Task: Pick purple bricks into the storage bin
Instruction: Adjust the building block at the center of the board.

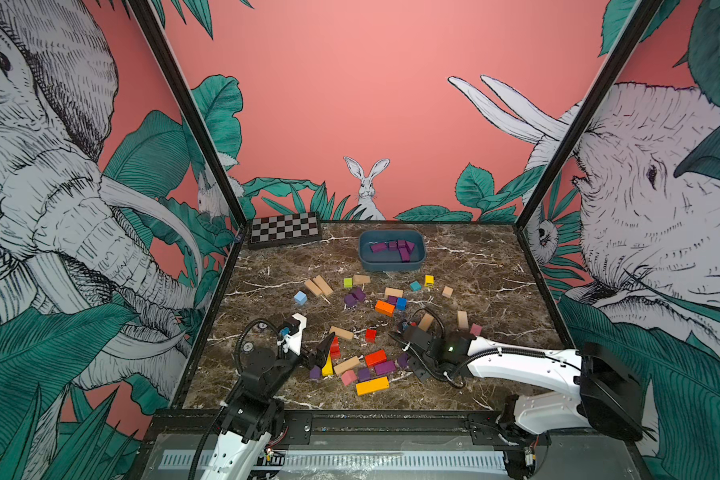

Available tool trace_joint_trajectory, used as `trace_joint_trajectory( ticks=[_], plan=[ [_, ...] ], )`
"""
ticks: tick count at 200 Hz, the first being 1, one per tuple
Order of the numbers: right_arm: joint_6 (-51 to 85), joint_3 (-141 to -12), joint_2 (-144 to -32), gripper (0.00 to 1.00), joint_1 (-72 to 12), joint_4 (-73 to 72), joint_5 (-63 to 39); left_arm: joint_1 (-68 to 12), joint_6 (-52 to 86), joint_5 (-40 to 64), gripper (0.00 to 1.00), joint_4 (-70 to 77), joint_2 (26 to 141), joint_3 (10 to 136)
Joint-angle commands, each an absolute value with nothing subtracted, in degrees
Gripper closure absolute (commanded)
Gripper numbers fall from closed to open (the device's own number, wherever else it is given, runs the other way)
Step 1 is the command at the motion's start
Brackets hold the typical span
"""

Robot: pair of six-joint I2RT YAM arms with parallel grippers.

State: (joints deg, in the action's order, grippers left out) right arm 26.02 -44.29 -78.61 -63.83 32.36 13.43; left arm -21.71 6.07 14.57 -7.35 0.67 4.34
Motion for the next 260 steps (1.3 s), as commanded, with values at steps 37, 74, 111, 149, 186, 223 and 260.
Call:
trace_joint_trajectory(
  ticks=[37,74,111,149,186,223,260],
  plan=[
    [29.81,-44.57,-82.48,0.47,-65.44,32.45,16.76,-21.83,6.51,15.42,0.01,-6.09,0.3,3.61],
    [29.53,-45.95,-84.48,0.47,-65.39,32.74,18.96,-21.85,6.5,15.46,0.01,-6.15,0.31,3.73],
    [28.96,-46.29,-85.19,0.46,-65.39,31.38,19.51,-21.82,6.5,15.46,0.01,-6.15,0.29,3.75],
    [27.75,-47.07,-87.04,0.45,-65.39,28.78,19.3,-21.88,6.5,15.46,0.01,-6.15,0.31,3.65],
    [26.32,-48.45,-88.8,0.45,-65.35,25.68,18.87,-21.88,6.5,15.45,0.01,-6.15,0.27,3.74],
    [25.76,-49.49,-90.25,0.46,-65.28,25.51,18.9,-21.84,6.5,15.47,0.01,-6.15,0.29,3.67],
    [26.18,-48.81,-90.01,0.49,-65.24,25.93,18.79,-21.86,6.5,15.49,0.01,-6.11,0.26,3.76]
  ],
)
